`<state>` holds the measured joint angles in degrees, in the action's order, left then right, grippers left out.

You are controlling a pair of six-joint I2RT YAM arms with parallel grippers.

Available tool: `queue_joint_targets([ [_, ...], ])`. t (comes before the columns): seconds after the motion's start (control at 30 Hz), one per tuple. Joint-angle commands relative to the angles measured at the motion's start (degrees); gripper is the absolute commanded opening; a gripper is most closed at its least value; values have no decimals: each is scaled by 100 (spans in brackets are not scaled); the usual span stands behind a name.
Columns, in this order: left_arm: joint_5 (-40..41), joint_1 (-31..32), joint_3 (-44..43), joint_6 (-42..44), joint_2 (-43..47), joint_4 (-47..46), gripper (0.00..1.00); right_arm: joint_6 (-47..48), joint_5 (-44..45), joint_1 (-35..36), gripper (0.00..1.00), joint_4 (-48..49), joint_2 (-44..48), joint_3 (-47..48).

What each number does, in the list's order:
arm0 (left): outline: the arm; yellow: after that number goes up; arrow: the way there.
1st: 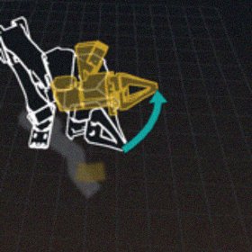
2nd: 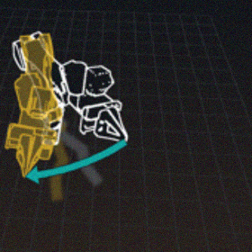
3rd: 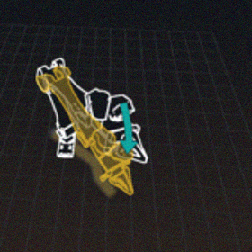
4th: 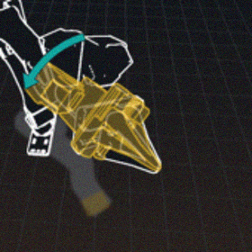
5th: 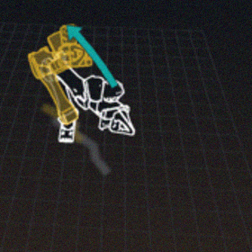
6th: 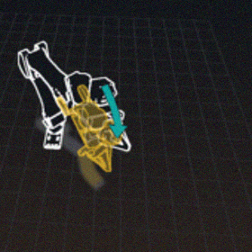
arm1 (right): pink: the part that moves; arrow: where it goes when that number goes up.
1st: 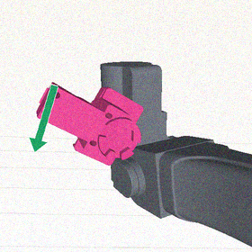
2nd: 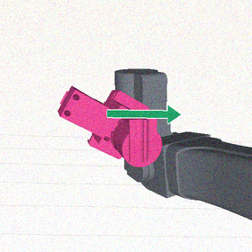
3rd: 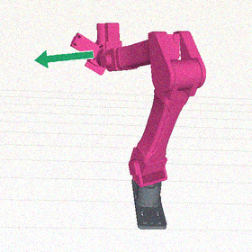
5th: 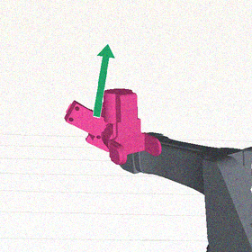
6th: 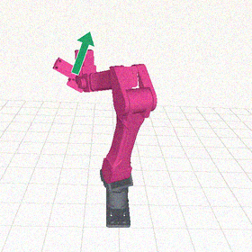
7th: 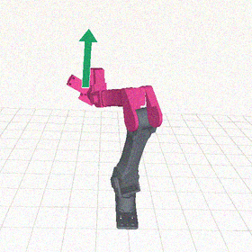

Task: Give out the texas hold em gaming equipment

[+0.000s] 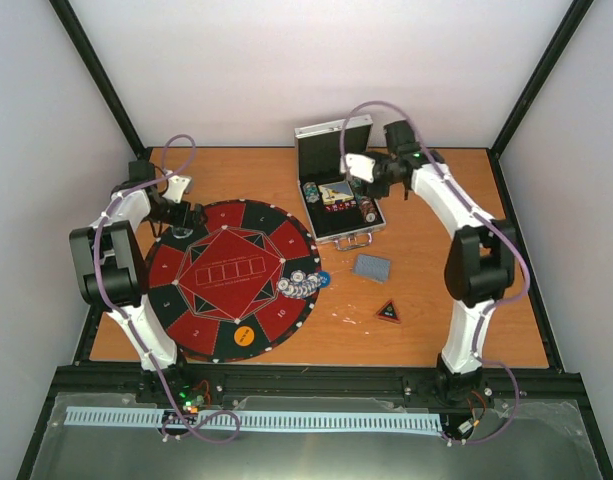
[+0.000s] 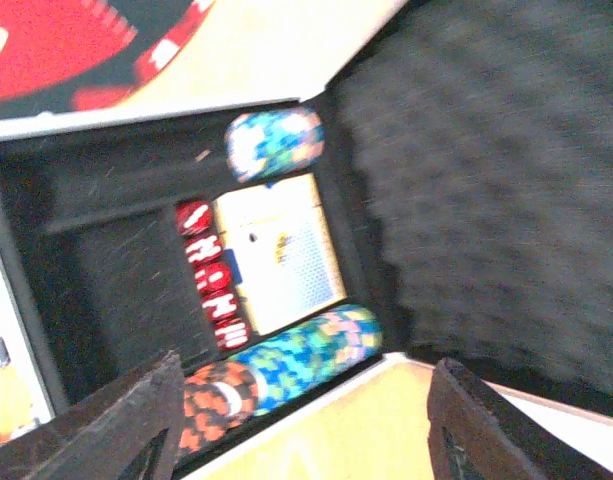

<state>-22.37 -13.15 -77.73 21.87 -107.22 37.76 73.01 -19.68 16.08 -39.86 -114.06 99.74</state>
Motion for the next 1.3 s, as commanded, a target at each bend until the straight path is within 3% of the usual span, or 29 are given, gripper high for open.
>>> queue_joint_targets([
  [0.0, -94, -49, -137, 163, 348, 50, 100, -1448, -1080, -201, 69, 1435, 791, -240],
  [0.03, -91, -48, -159, 172, 379, 48, 100, -1793, -986, -208, 76, 1716, 887, -241],
  [0.13, -105, -49, -244, 229, 488, 52, 100, -3080, -492, -205, 82, 1915, 973, 216],
  [0.27, -102, -48, -384, 280, 661, 9, 100, -4083, -235, -210, 83, 755, 558, 2195],
  [0.3, -105, -48, -432, 267, 706, -22, 100, -4325, -229, -210, 85, 707, 523, 2368],
  [0.37, -181, -49, -503, 181, 820, -112, 100, -4906, -264, -391, 99, 986, 629, 2300],
  [0.4, -225, -48, -540, 122, 868, -160, 100, -5185, -274, -399, 100, 1091, 677, 2249],
  [0.5, -249, -48, -568, -92, 996, -346, 100, -6311, 92, -397, 100, 950, 684, 2314],
  [0.63, 125, -52, -513, -315, 1083, -526, 100, -8167, 1349, -367, 99, 68, 623, 2153],
  [0.73, 350, -48, -431, -470, 1092, -636, 100, -9457, 2717, -127, 90, -80, 875, 1170],
  [0.87, 362, -48, -302, -550, 1147, -784, 100, -10517, 3799, 449, 87, 809, 1416, -612],
  [1.0, 221, -48, -108, -572, 1283, -910, 100, -11860, 3934, 555, 73, 1032, 1322, -1280],
  [1.27, -44, -48, 139, -553, 1464, -1011, 100, -13182, 3549, 554, 72, 211, 116, -736],
])
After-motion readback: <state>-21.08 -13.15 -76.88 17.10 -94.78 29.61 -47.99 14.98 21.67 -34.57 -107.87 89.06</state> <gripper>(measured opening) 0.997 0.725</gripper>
